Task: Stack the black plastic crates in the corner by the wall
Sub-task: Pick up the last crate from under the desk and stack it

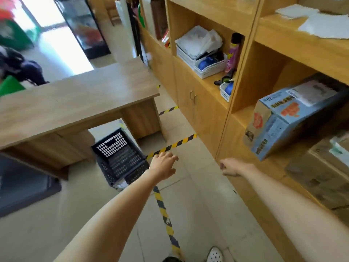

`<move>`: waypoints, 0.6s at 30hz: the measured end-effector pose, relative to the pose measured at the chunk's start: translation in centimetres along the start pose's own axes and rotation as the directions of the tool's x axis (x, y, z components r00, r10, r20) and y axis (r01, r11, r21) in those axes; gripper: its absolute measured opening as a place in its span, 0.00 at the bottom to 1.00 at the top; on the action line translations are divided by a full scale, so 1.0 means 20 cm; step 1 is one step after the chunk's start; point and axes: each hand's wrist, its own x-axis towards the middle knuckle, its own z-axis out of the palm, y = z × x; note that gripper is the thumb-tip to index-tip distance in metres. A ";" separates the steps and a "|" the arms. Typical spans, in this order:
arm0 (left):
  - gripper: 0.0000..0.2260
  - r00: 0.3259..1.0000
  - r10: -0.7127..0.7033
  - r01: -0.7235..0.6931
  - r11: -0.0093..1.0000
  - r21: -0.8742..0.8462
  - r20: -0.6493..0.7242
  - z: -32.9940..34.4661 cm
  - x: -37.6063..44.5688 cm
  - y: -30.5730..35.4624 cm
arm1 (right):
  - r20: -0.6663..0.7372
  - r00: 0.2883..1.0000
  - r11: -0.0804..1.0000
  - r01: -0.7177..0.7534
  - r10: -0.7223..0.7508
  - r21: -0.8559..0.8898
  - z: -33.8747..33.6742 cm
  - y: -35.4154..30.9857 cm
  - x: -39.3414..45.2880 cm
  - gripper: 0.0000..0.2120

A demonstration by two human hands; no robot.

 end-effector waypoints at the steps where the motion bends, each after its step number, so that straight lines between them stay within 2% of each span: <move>1: 0.23 0.999 -0.049 0.049 0.999 -0.003 0.014 0.01 -0.02 -0.09 | 0.013 0.999 0.999 0.043 -0.043 -0.020 -0.02 -0.09 0.09 0.15; 6: 0.22 0.946 -0.289 0.295 0.955 -0.023 0.146 0.13 -0.20 -0.58 | 0.125 0.960 0.963 0.260 -0.251 -0.065 -0.09 -0.62 0.39 0.13; 9: 0.20 0.912 -0.358 0.360 0.932 0.027 0.202 0.18 -0.21 -0.89 | 0.167 0.922 0.928 0.365 -0.349 -0.077 -0.18 -0.86 0.55 0.14; 11: 0.20 0.903 -0.384 0.387 0.922 0.023 0.192 0.16 -0.14 -1.07 | 0.188 0.921 0.922 0.367 -0.342 -0.125 -0.29 -0.95 0.68 0.14; 15: 0.21 0.899 -0.417 0.431 0.896 -0.104 0.132 0.01 0.07 -1.39 | 0.199 0.951 0.925 0.284 -0.238 -0.253 -0.64 -1.09 0.97 0.13; 18: 0.21 0.895 -0.435 0.445 0.886 -0.129 0.101 -0.06 0.22 -1.62 | 0.124 0.953 0.931 0.297 -0.276 -0.214 -0.88 -1.28 1.15 0.09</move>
